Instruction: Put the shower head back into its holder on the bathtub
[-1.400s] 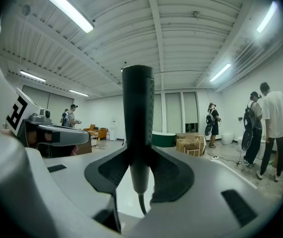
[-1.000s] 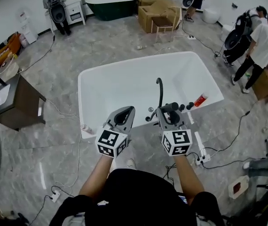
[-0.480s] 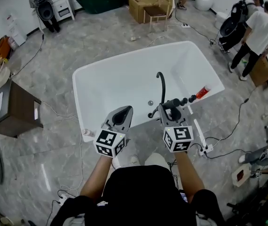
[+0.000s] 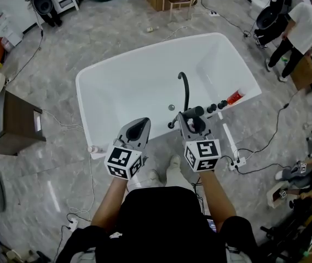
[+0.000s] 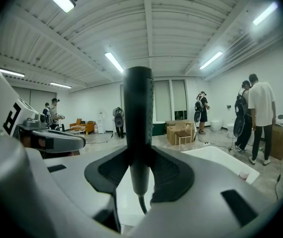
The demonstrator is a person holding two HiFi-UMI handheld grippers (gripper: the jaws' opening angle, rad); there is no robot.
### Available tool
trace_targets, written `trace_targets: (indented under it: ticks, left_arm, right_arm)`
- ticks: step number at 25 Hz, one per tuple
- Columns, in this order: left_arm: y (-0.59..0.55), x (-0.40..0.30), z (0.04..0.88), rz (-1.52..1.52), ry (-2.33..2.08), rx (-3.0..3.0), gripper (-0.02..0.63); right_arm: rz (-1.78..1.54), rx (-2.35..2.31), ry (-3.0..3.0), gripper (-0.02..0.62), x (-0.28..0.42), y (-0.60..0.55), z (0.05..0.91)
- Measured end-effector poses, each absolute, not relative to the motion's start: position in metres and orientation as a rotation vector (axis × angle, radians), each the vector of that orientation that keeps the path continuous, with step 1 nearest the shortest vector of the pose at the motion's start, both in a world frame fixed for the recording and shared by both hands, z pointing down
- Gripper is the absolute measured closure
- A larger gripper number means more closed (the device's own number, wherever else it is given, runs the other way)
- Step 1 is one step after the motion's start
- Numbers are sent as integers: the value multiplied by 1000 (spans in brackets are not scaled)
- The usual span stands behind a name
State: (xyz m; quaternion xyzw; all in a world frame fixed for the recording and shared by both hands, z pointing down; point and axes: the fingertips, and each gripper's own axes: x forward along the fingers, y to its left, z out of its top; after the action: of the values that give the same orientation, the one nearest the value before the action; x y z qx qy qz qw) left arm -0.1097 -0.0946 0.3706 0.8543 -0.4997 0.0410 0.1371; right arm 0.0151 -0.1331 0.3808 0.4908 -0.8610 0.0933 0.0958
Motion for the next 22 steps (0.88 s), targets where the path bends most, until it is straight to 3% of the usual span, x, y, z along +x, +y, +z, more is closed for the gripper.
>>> trace_targets:
  ticks: [22]
  left_arm:
    - [-151,-89,496,253,-1450,2223,594]
  right_arm:
    - [475,1223,-2453,457,23,-201,505]
